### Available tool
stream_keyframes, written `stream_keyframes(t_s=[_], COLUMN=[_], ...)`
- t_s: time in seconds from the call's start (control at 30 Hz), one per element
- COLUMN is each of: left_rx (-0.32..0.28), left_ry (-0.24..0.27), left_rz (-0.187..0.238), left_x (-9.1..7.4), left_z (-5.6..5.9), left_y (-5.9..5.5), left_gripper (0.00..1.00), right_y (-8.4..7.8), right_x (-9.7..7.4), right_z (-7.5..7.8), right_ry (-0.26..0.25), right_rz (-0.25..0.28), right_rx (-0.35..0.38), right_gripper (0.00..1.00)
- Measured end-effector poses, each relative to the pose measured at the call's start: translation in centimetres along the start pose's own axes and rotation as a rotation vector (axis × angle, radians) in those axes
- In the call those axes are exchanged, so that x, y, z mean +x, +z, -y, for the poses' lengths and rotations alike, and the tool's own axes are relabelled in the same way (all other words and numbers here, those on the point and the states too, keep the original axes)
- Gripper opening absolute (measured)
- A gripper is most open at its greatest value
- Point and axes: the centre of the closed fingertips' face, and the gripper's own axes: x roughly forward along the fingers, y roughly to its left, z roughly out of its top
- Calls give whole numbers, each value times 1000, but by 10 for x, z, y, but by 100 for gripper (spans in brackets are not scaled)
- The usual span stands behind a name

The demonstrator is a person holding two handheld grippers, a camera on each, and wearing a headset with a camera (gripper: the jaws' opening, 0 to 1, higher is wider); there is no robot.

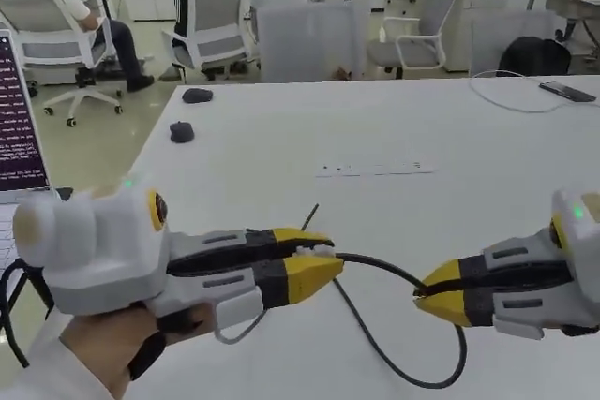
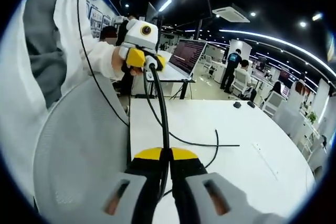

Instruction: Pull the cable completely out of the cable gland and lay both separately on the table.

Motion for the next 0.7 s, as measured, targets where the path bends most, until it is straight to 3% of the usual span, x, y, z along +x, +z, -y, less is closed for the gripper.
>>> stream_keyframes(t_s=[0.1,0.23,0.3,0.43,0.7], left_rx=[-32,21,40,55,75], left_ry=[9,1,-11,-22,-45], left_rz=[-6,-44,-48,-57,-65], left_x=[-2,-1,1,2,-4], left_z=[-4,-3,0,1,3], left_y=[1,-2,-3,-7,-7], left_gripper=[16,16,16,16,16], right_y=[13,53,62,74,78], right_x=[0,-1,1,6,24], right_z=[-2,-8,-10,-11,-19], right_ry=[-18,0,12,30,59], right_rz=[26,165,182,225,228], right_rx=[-33,20,18,51,71], right_gripper=[12,14,17,18,12])
